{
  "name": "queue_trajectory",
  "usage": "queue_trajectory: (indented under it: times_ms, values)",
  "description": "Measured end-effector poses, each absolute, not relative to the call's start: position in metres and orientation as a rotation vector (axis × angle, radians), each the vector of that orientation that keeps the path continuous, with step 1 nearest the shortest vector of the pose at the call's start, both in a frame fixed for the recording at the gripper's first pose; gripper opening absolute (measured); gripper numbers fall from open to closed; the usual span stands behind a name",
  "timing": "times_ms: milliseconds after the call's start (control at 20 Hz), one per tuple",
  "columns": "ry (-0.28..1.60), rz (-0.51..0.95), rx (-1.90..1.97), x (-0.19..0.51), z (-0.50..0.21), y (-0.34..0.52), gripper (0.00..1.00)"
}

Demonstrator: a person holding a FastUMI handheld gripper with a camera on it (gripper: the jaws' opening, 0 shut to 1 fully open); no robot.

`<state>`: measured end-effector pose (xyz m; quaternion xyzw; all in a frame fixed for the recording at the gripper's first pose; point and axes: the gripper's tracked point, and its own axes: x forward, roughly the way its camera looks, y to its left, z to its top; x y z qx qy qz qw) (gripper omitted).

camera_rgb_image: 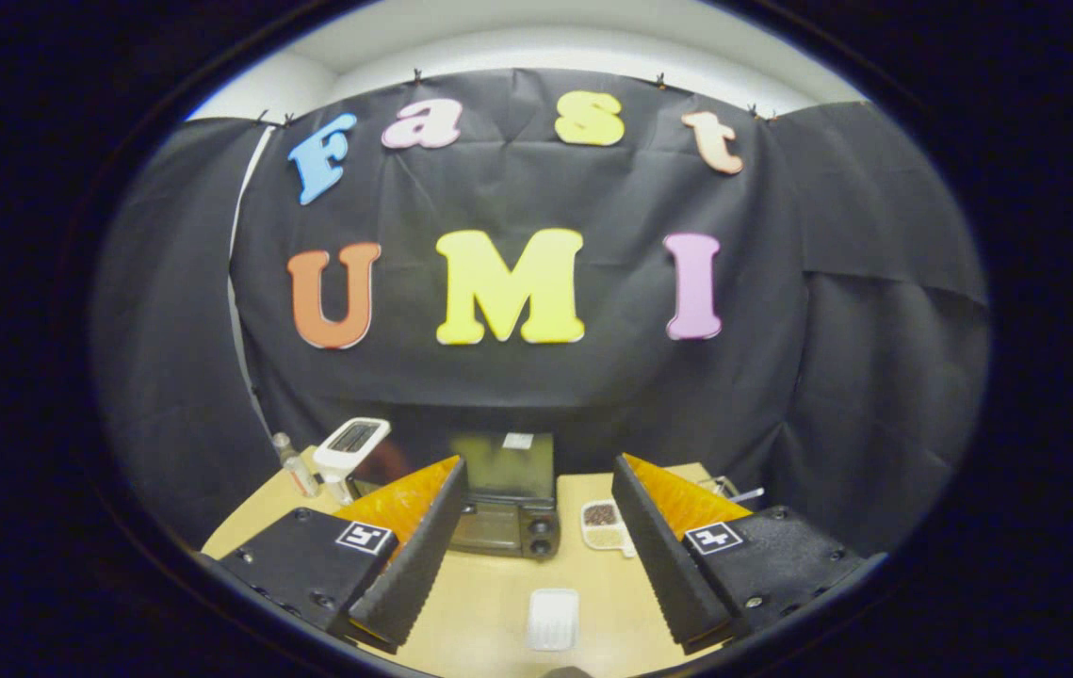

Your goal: Open the toaster oven, put the food inside, and close the toaster oven door.

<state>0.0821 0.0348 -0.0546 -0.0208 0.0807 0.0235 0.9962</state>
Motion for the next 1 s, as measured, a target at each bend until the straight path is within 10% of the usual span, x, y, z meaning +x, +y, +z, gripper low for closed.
queue_trajectory:
  times_ms: [1000]
  values:
    - [0.009,0.032,-0.034,-0.008,0.01,-0.073,0.98]
